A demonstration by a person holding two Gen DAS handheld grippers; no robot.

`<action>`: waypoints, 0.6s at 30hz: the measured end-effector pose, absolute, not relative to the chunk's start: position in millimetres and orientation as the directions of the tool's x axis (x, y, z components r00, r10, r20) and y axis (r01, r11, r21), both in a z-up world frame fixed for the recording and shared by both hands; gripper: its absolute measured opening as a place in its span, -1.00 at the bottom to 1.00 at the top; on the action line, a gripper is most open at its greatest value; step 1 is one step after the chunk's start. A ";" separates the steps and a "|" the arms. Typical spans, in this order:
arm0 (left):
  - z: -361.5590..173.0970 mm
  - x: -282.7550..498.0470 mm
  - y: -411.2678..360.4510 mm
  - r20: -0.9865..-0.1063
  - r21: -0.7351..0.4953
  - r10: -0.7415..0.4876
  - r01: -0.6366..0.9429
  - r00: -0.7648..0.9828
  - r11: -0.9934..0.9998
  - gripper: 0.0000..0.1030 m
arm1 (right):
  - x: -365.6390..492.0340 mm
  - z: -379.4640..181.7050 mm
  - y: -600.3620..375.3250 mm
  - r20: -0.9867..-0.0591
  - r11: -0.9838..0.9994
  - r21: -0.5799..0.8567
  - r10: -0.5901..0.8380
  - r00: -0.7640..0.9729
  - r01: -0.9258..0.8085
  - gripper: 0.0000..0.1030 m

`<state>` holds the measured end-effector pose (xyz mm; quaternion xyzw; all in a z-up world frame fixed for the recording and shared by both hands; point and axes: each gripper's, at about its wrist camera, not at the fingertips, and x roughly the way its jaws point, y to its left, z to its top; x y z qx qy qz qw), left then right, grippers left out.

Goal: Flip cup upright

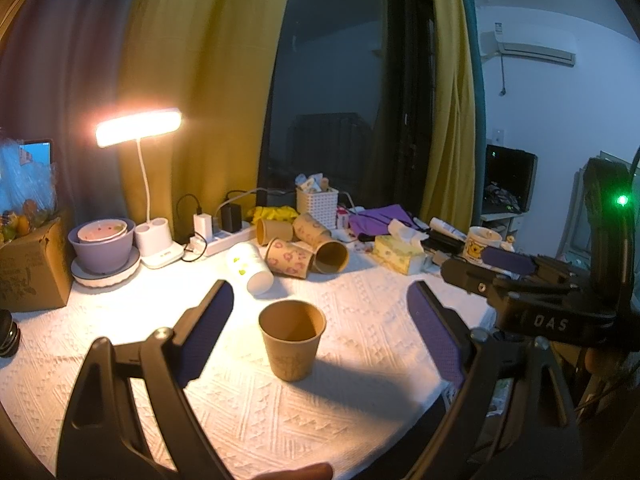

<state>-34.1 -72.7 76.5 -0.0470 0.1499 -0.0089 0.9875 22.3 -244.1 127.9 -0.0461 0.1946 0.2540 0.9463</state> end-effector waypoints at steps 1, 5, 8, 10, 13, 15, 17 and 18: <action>76.5 -33.5 -72.8 -0.296 -0.096 -0.032 0.003 0.955 0.995 0.74 | 22.4 128.0 -244.4 -0.392 0.867 0.012 0.463 0.795 -0.499 0.62; 76.5 -33.2 -72.8 -0.296 -0.095 -0.031 0.003 0.955 0.995 0.74 | 22.1 128.0 -243.9 -0.392 0.867 0.012 0.463 0.795 -0.499 0.62; 76.6 -33.3 -72.8 -0.296 -0.096 -0.031 0.003 0.955 0.995 0.74 | 22.2 128.4 -243.9 -0.391 0.867 0.012 0.462 0.796 -0.498 0.62; 76.5 -33.2 -72.7 -0.297 -0.095 -0.031 0.003 0.954 0.995 0.74 | 22.2 128.7 -244.3 -0.389 0.867 0.012 0.463 0.796 -0.498 0.62; 76.6 -33.8 -72.0 -0.295 -0.093 -0.029 0.002 0.955 0.996 0.74 | 22.4 128.4 -244.8 -0.387 0.866 0.014 0.465 0.796 -0.500 0.62; 76.6 -33.7 -71.6 -0.297 -0.091 -0.027 0.000 0.954 0.996 0.74 | 22.3 128.4 -244.9 -0.389 0.866 0.014 0.465 0.795 -0.500 0.62; 76.4 -33.4 -71.2 -0.300 -0.093 -0.027 -0.001 0.953 0.996 0.74 | 22.0 128.7 -244.9 -0.389 0.865 0.012 0.466 0.795 -0.501 0.62; 76.4 -33.2 -70.9 -0.302 -0.093 -0.026 -0.002 0.953 0.996 0.74 | 22.1 128.8 -245.3 -0.388 0.865 0.012 0.466 0.795 -0.501 0.62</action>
